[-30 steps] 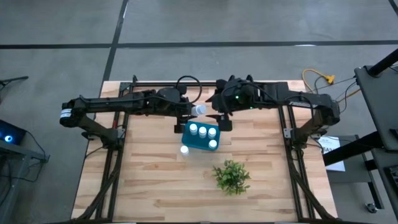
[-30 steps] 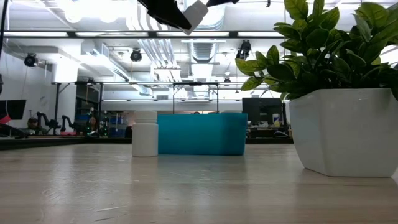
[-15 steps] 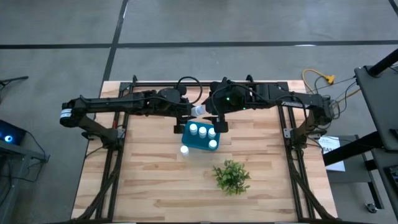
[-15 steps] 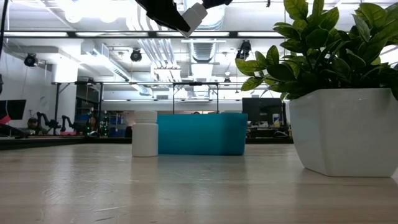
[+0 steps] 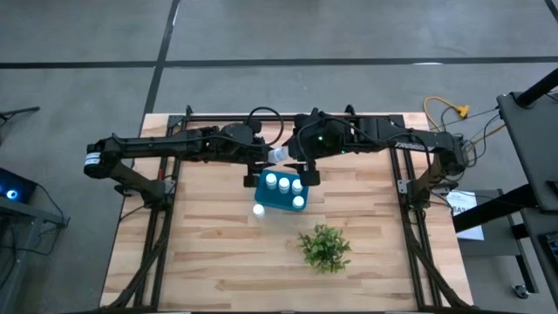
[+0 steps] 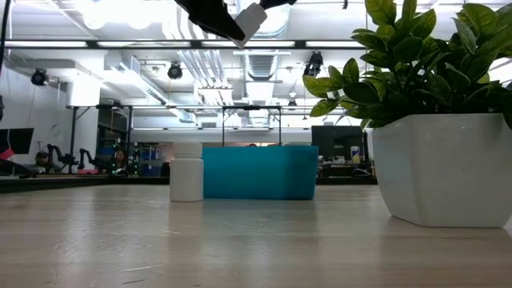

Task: Pick and place pill bottles into a basket
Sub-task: Put the white pill bottle in the blue bin

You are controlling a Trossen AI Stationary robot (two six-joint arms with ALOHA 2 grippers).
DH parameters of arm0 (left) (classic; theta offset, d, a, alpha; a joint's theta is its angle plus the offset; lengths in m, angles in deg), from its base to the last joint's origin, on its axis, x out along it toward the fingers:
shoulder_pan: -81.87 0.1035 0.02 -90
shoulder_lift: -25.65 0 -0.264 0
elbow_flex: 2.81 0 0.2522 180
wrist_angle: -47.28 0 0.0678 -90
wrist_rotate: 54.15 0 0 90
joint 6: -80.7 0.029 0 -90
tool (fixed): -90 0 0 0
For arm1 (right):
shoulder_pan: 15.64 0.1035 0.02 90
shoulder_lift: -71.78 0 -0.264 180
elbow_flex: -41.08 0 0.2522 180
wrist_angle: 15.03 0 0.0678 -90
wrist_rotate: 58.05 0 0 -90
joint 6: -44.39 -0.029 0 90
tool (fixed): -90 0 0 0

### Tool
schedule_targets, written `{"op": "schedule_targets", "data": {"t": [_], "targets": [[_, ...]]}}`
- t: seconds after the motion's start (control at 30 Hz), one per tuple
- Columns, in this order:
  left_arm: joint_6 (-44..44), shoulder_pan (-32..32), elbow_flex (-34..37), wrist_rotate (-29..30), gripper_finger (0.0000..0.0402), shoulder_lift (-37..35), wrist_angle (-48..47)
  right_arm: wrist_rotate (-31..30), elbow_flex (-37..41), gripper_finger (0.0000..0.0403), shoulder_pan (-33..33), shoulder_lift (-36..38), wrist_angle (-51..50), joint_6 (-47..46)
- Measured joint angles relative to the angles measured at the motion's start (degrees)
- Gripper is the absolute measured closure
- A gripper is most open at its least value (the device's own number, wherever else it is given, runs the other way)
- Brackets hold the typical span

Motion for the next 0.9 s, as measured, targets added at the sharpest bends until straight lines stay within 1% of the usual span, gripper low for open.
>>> {"op": "schedule_targets", "data": {"t": [0.37,0.9], "targets": [[0.00,0.00,-0.05,-0.42,0.0251,0.00,0.43,-0.16,0.09,0.0147,-0.98,-2.98,1.30,2.24],[0.02,0.00,-0.14,-0.42,0.0251,0.00,0.41,-0.13,0.09,0.0152,-1.70,-2.47,2.07,2.33]]}}
